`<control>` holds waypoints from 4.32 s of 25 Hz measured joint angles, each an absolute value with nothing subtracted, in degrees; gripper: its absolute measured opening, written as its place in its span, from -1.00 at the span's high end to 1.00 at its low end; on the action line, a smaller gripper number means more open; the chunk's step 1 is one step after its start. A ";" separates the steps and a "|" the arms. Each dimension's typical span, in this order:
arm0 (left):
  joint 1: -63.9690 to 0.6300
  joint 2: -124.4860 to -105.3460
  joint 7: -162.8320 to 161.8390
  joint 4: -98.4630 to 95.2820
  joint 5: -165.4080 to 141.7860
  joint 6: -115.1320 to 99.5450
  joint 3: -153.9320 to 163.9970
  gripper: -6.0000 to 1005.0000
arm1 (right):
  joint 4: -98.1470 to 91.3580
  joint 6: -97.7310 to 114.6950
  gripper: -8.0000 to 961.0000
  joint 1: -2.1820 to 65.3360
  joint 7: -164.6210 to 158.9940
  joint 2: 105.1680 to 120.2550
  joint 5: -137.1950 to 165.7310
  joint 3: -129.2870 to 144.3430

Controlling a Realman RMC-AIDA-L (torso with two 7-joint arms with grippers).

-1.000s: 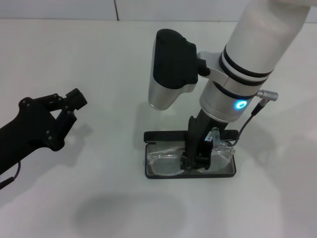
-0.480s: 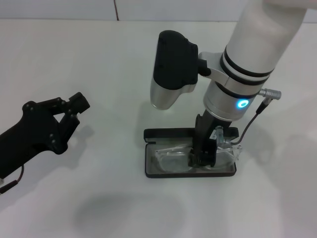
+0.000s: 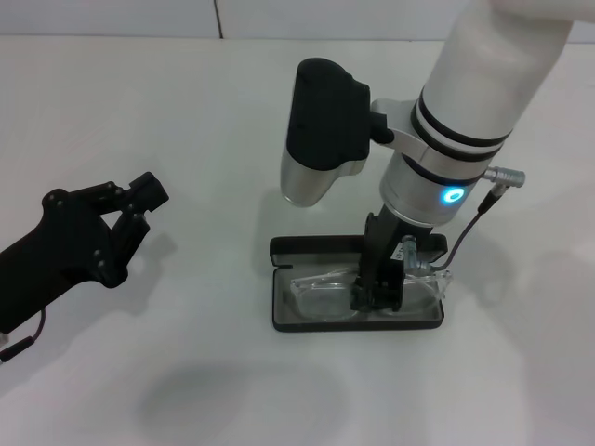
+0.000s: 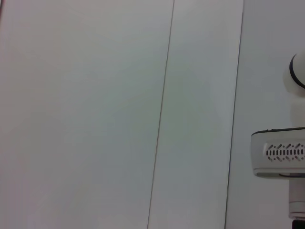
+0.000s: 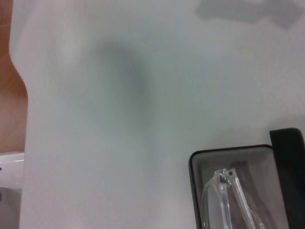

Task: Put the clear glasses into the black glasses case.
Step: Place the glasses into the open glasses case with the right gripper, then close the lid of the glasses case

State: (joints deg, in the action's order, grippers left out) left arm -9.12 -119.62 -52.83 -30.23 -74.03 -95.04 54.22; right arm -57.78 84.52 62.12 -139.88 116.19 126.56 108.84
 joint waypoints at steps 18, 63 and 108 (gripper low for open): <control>-9.13 -119.62 -52.82 -30.06 -74.17 -95.00 54.22 0.85 | -58.44 83.84 0.64 62.21 -139.79 116.19 126.56 110.61; -10.15 -119.52 -56.53 -30.50 -73.49 -100.79 49.67 0.85 | -107.83 89.72 0.63 28.28 -134.08 115.74 128.92 97.31; -32.91 -120.61 -68.79 -23.37 -76.80 -74.83 78.91 0.61 | -40.05 110.95 0.63 14.11 -79.53 115.31 79.93 21.62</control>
